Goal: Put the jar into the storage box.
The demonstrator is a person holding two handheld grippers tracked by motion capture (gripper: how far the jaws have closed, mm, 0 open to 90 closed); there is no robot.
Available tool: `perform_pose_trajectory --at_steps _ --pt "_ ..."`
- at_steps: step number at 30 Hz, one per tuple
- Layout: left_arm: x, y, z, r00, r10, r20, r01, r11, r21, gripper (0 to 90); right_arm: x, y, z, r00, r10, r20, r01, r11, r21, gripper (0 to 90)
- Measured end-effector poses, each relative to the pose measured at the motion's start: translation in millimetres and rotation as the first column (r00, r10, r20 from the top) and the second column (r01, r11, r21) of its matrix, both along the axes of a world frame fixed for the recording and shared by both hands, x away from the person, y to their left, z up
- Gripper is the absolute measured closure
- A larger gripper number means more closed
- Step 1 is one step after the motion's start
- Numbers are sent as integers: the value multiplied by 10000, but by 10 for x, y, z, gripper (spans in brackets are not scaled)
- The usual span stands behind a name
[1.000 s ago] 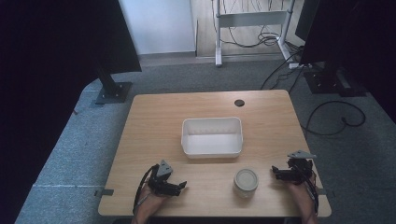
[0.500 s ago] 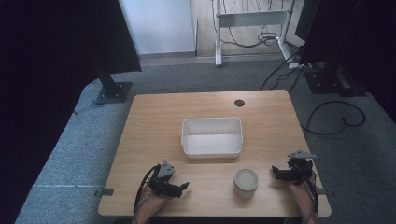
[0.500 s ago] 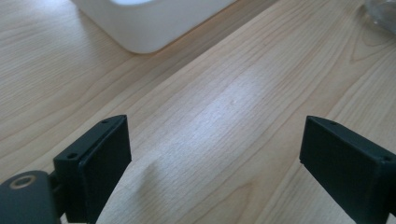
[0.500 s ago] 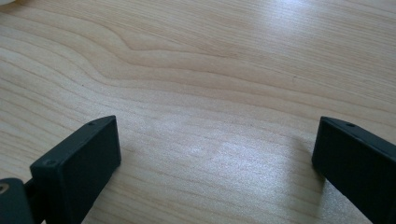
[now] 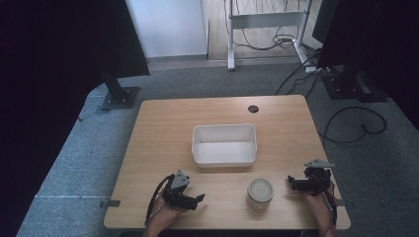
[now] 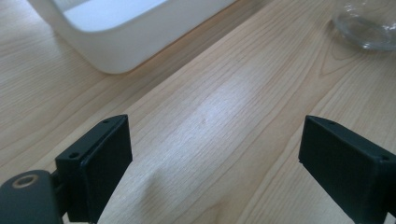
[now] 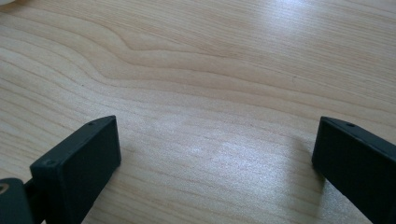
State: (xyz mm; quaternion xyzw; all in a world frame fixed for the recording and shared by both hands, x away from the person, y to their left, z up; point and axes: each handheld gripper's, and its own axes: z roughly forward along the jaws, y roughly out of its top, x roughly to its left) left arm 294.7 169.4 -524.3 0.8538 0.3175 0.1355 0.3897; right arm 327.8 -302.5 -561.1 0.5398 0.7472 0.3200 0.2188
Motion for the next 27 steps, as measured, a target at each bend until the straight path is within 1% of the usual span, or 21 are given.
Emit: perform_pose_trajectory --at_steps 6,10,22,25,26,27 --pt "-7 -89 33 9998 -213 14 213 9998 -58 94 0 0 0 10000 -6 0 6 10000 -4 8" --pt "-10 -158 57 9994 -341 0 341 9992 -201 94 0 0 0 10000 -6 2 6 10000 -4 8" --pt "-24 -372 122 9965 -828 144 830 9965 -127 94 0 0 0 10000 -4 1 4 10000 -4 8" --pt "-22 -444 140 9950 -992 135 994 9949 -160 94 0 0 0 10000 -6 1 6 10000 -5 8" --pt "-22 -444 140 9950 -992 135 994 9949 -160 93 0 0 0 10000 -6 1 6 10000 -5 8" --pt "-18 -482 148 9945 -1040 146 1042 9944 -156 92 0 0 0 10000 -6 1 6 10000 -5 8"
